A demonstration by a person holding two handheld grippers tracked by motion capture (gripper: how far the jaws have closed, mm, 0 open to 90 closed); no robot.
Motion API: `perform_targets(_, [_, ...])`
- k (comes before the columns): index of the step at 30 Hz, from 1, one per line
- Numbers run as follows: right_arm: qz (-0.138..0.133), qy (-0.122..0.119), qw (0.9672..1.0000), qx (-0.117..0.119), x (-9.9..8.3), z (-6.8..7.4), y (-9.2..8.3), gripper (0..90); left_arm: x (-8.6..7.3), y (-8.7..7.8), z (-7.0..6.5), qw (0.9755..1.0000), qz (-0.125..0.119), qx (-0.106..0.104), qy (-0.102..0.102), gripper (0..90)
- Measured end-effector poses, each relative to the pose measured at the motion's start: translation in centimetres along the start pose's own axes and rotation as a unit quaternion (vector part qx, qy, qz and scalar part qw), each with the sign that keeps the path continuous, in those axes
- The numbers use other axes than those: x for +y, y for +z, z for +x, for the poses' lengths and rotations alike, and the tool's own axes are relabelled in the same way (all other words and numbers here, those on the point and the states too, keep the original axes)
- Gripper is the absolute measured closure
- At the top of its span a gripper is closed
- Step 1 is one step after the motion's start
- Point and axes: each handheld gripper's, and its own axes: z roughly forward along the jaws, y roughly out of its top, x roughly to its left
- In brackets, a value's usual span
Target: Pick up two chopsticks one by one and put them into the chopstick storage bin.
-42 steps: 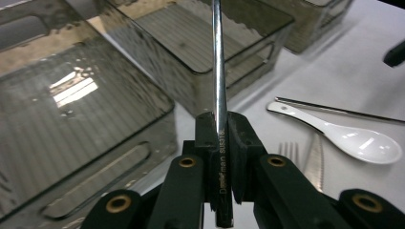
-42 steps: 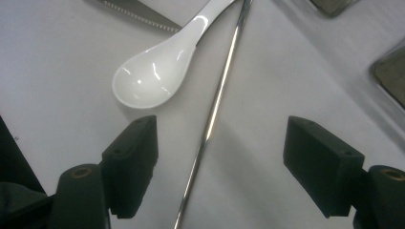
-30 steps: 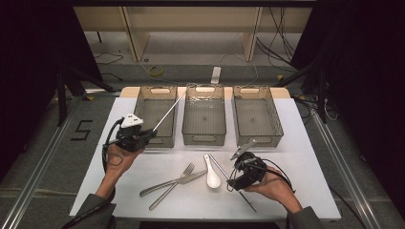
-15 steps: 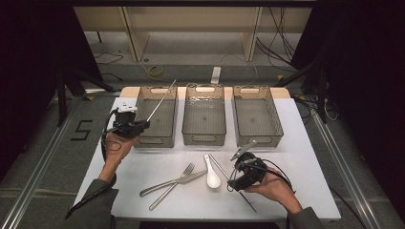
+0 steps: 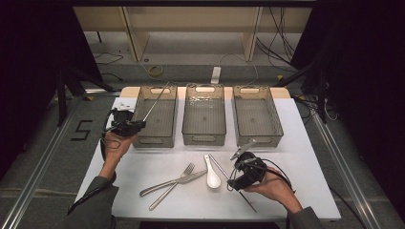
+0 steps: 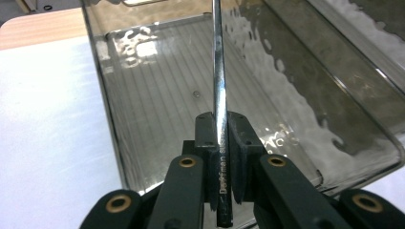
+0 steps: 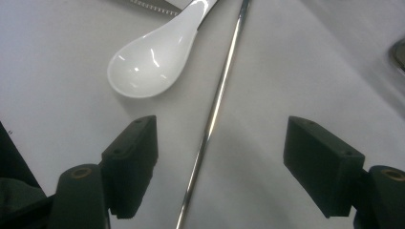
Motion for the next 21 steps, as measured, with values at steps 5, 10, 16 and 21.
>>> perform_targets(5, [-0.003,-0.003,1.0000,0.001,0.0,-0.1,0.0,28.4,0.0,-0.1,0.4,0.9999,0.000,0.010,-0.006,83.4])
perform_targets(10, [-0.004,-0.003,1.0000,0.001,0.0,-0.1,0.0,28.7,-0.3,0.3,0.8,0.9997,0.008,0.016,-0.019,82.8])
perform_targets(16, [-0.002,0.000,1.0000,-0.001,0.0,-0.2,0.0,28.8,0.2,-0.1,0.9,0.9991,-0.003,-0.004,-0.042,63.8])
perform_targets(21, [0.003,-0.002,1.0000,-0.004,0.0,-0.2,0.0,30.5,0.7,-0.8,0.1,0.9980,-0.018,-0.041,-0.044,43.6])
